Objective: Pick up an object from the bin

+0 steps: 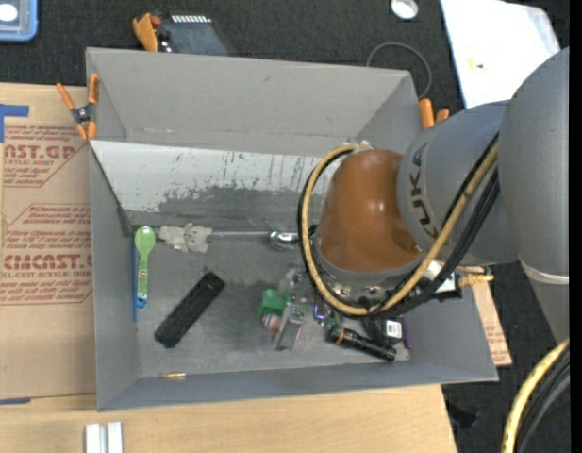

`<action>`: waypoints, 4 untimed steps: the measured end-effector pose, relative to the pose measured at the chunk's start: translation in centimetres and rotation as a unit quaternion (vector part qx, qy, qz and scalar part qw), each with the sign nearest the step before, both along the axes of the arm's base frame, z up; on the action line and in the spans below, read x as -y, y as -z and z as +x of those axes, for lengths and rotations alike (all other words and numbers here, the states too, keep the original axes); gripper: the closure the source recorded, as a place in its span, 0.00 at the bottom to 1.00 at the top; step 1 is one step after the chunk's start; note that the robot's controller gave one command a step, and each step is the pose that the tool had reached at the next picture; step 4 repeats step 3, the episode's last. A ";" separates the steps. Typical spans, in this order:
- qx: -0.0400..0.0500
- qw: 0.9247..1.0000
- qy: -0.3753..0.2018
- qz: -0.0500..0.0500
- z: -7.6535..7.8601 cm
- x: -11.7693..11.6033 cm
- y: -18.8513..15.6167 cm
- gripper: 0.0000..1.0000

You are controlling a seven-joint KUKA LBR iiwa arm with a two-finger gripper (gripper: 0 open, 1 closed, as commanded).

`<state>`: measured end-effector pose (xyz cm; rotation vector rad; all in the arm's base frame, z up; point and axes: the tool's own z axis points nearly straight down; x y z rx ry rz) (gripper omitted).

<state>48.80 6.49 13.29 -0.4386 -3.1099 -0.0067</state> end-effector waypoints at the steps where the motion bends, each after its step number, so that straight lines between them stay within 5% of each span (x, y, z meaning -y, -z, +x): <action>1: 0.002 1.000 0.000 0.000 0.1 0.0 -1.6 1.00; 4: 0.001 1.000 -0.001 0.001 0.1 0.0 -4.8 1.00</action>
Offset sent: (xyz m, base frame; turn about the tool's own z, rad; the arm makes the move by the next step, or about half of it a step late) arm 0.0008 0.0002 0.0512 -0.0001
